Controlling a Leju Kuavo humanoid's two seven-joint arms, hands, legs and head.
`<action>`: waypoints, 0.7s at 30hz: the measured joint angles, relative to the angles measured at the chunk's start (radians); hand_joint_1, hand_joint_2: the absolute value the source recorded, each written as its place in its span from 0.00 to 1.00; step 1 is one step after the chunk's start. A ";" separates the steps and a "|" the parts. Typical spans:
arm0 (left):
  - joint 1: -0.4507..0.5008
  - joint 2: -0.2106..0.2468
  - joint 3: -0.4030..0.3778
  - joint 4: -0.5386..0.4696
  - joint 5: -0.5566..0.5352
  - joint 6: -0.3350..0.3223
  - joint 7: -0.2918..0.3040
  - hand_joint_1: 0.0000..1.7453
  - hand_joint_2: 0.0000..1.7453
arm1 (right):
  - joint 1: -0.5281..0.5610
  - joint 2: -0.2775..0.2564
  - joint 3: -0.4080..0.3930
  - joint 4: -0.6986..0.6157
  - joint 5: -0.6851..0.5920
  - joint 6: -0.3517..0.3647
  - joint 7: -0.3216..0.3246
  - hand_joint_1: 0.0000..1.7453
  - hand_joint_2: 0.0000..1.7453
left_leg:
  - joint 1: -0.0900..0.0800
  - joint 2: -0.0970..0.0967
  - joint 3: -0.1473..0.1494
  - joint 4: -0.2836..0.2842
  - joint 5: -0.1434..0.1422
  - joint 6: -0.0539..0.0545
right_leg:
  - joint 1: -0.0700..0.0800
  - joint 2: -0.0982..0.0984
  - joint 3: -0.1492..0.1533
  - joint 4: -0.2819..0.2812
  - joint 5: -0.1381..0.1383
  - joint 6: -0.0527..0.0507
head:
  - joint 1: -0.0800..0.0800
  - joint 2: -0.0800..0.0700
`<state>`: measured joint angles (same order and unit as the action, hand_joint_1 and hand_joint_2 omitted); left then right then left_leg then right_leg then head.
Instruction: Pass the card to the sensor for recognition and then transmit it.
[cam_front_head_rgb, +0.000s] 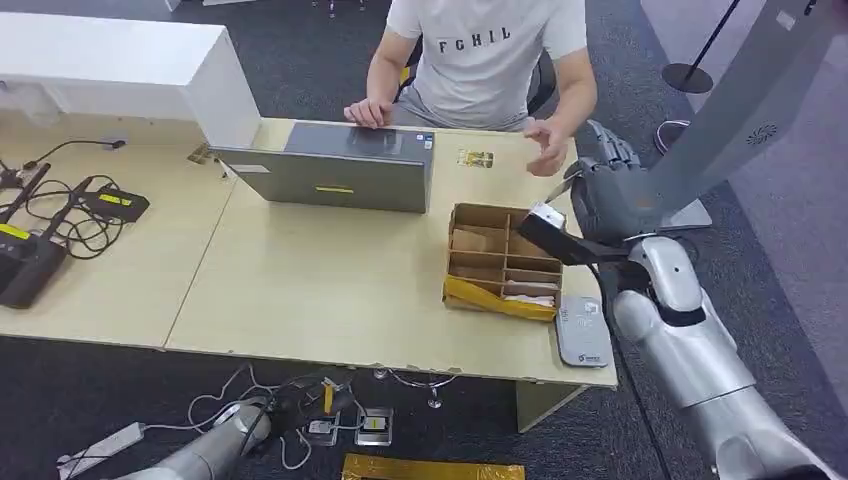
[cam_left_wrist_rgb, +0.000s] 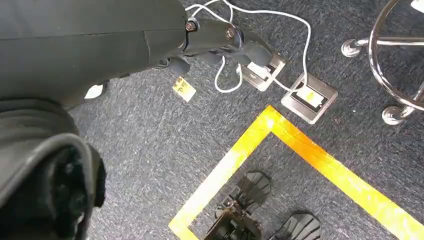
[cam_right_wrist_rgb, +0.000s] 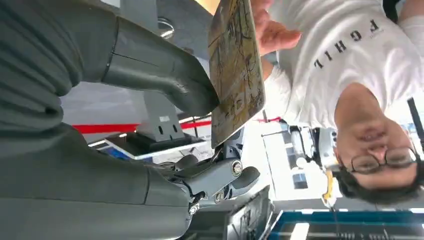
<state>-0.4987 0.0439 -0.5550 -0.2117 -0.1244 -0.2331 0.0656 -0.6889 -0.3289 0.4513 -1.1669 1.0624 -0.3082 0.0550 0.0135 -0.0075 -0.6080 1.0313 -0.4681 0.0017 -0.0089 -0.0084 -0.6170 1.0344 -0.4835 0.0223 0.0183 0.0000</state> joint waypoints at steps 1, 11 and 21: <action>0.000 0.000 0.000 0.000 -0.001 -0.001 0.000 0.00 0.00 | -0.003 0.002 0.000 0.006 0.001 -0.014 -0.005 1.00 1.00 | 0.000 0.000 0.000 0.000 0.000 0.000 | 0.000 0.000 0.000 0.000 0.000 0.000 | 0.000 0.000; -0.001 -0.005 0.001 0.000 -0.009 -0.003 0.000 0.00 0.00 | -0.068 0.039 0.000 0.139 0.023 -0.088 -0.039 1.00 1.00 | 0.000 -0.001 -0.001 0.000 0.001 0.000 | 0.000 -0.002 0.000 0.000 0.000 0.000 | 0.000 0.000; -0.003 -0.009 0.002 0.000 -0.021 -0.005 0.003 0.00 0.00 | -0.124 0.074 0.001 0.255 0.042 -0.141 -0.081 1.00 1.00 | 0.000 -0.001 -0.001 0.000 0.001 0.000 | 0.000 -0.002 0.000 0.000 0.000 0.000 | 0.000 0.000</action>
<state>-0.5015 0.0351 -0.5535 -0.2117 -0.1457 -0.2377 0.0683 -0.8129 -0.2552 0.4524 -0.9120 1.1048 -0.4490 -0.0256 0.0133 -0.0089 -0.6089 1.0314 -0.4675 0.0020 -0.0090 -0.0103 -0.6172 1.0344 -0.4832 0.0219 0.0183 0.0000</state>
